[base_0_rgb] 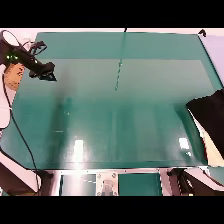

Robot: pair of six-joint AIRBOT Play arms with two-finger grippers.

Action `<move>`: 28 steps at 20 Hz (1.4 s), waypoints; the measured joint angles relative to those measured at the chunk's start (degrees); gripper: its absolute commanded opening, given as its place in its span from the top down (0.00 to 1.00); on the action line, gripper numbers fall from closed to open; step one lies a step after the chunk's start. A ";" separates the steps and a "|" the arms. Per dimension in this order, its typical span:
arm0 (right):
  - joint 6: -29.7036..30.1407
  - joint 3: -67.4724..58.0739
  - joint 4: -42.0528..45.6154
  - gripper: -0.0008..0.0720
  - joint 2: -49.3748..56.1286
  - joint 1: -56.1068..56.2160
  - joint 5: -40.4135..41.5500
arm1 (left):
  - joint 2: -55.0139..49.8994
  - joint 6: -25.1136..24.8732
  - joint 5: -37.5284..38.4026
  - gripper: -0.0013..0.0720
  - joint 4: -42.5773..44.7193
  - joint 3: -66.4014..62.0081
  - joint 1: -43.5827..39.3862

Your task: Fold the shirts.

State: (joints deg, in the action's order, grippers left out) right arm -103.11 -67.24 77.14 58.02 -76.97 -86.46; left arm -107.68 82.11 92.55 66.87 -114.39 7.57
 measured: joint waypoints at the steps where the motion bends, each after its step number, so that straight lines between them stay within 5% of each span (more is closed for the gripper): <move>1: 0.00 -2.38 -0.37 0.28 0.04 1.18 -0.04 | 0.07 -0.04 -0.07 0.95 -0.04 -0.46 0.00; 3: 0.00 -6.16 -1.62 0.48 0.26 4.26 -0.28 | 0.26 -0.09 0.02 0.95 -1.05 -1.73 0.00; 5: 0.02 -8.68 -3.28 0.92 0.63 8.39 -0.37 | 0.96 -0.09 0.11 0.95 -3.04 -2.51 0.00; 6: 0.00 -9.49 -4.31 0.96 0.90 10.86 -0.39 | 1.55 -0.11 0.20 0.95 -4.15 -2.73 -0.04; 13: 1.27 -4.87 -8.13 0.96 1.70 36.30 4.92 | 9.05 0.31 0.24 0.95 -6.88 2.21 -0.63; 21: 2.86 11.47 -8.81 0.96 1.81 70.44 21.31 | 27.04 0.33 -7.02 0.95 -6.27 31.47 -8.44; 28: 3.04 13.99 -8.76 0.96 2.08 79.62 27.12 | 31.69 0.42 -11.67 0.95 -5.92 40.96 -10.97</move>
State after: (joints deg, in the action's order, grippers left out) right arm -100.07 -53.25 68.38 60.10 2.66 -59.33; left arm -75.99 82.52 80.88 60.95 -73.43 -3.40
